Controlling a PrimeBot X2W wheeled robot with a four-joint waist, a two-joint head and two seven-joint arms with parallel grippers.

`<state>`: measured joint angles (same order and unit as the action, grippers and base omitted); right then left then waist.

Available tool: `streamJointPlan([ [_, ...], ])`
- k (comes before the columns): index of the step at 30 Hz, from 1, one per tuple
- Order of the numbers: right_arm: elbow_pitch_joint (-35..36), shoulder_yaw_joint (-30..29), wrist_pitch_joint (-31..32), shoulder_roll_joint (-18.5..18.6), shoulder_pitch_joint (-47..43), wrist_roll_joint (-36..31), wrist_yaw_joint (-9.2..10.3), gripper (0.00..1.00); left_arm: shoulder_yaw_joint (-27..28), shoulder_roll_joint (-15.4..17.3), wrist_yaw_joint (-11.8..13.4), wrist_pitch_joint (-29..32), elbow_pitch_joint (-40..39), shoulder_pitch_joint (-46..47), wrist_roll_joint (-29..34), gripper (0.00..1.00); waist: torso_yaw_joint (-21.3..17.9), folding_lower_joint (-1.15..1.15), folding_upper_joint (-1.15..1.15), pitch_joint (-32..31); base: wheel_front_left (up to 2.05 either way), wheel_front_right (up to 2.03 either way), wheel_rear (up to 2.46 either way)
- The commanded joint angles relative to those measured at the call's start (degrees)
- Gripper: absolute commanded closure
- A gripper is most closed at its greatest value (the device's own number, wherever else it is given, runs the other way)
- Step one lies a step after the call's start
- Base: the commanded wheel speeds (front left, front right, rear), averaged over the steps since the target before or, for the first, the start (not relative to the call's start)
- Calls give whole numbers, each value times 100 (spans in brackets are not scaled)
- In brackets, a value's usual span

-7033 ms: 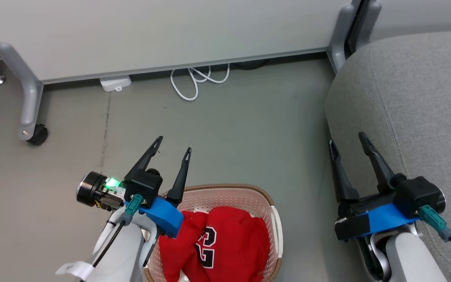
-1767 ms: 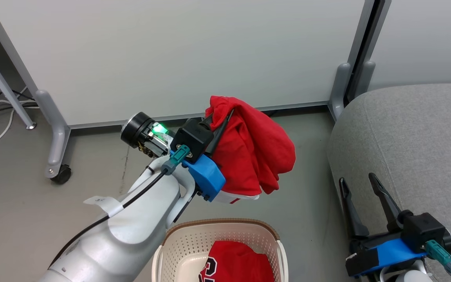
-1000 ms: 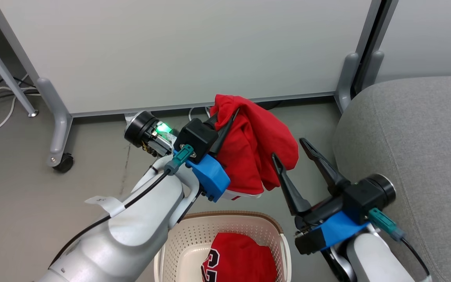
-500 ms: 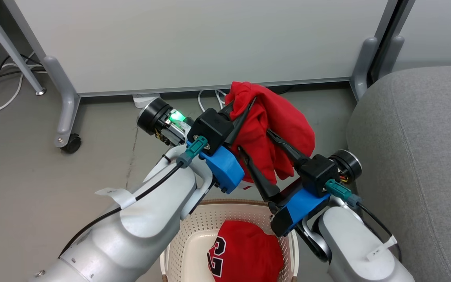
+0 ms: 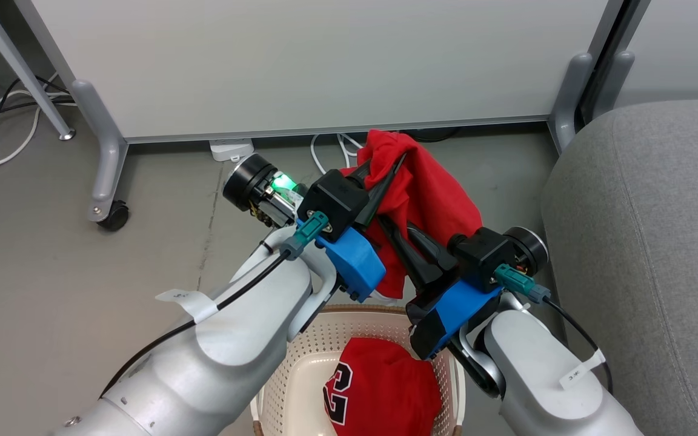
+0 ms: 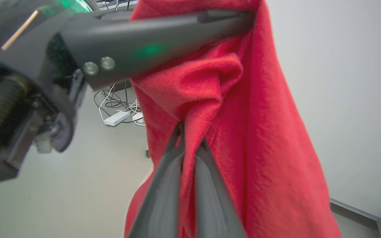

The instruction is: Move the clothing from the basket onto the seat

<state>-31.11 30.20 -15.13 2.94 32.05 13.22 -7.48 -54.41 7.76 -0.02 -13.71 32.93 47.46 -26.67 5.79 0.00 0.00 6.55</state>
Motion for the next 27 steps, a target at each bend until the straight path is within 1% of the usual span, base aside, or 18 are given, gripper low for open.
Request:
streamJointPlan([
  [1,4,12,-4,-8,83,15,-3,100,15,-3,-7,-32,22,118,-18,100,-7,0,0,4,0,0,0],
  [22,71,-20,-4,-10,-36,12,-3,100,-40,-33,-50,-113,178,132,-57,100,-31,0,0,-42,0,0,0],
  [24,79,-21,-4,-9,-39,10,-3,100,16,-49,-2,-119,189,112,-110,100,-33,0,0,-42,0,0,0],
  [25,83,-23,-4,-9,-40,10,-3,100,19,-54,5,-123,185,122,-91,89,-34,0,0,-40,0,0,0],
  [26,85,-28,-4,-9,-41,7,-3,100,17,-56,12,-117,193,135,-78,0,-33,0,0,-38,0,0,0],
  [27,87,-33,-4,-9,-42,2,-3,100,14,-61,6,-119,203,136,-84,0,-32,0,0,-37,0,0,0],
])
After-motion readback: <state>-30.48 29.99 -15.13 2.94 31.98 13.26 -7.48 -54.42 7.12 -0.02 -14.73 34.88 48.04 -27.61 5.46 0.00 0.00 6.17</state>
